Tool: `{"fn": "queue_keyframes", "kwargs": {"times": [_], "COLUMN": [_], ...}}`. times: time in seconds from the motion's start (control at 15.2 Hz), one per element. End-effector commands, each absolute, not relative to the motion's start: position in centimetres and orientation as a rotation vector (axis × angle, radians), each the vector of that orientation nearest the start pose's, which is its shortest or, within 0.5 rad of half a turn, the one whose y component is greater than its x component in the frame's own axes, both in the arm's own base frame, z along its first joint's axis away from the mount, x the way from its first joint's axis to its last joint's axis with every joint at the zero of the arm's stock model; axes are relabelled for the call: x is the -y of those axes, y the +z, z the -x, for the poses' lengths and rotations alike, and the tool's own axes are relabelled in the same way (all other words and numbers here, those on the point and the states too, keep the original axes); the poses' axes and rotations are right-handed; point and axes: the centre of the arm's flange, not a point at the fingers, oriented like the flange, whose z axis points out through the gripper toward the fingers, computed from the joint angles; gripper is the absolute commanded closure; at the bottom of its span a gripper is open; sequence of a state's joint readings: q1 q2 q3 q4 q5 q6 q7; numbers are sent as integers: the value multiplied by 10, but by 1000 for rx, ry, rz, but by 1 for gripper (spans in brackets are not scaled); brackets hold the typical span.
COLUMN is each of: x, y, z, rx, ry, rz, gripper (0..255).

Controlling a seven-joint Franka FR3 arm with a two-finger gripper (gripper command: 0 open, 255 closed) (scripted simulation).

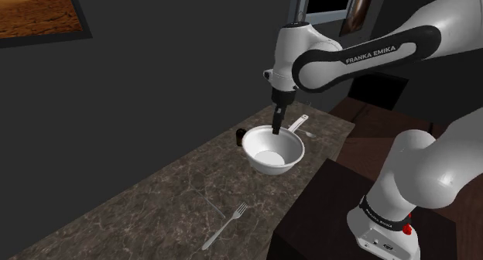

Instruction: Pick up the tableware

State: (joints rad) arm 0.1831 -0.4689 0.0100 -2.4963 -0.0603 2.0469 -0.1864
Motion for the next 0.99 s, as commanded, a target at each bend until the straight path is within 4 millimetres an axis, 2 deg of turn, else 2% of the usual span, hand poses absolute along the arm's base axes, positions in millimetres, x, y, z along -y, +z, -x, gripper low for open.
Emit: {"fn": "queue_keyframes", "kwargs": {"times": [0.0,0.46,0.92], "x": [-87,-136,-187], "y": [428,352,276], "z": [-402,-424,-433], "rx": [746,1078,1396], "ry": [-30,-12,5], "rz": [3111,3008,2870], "gripper": [0,0,0]}}
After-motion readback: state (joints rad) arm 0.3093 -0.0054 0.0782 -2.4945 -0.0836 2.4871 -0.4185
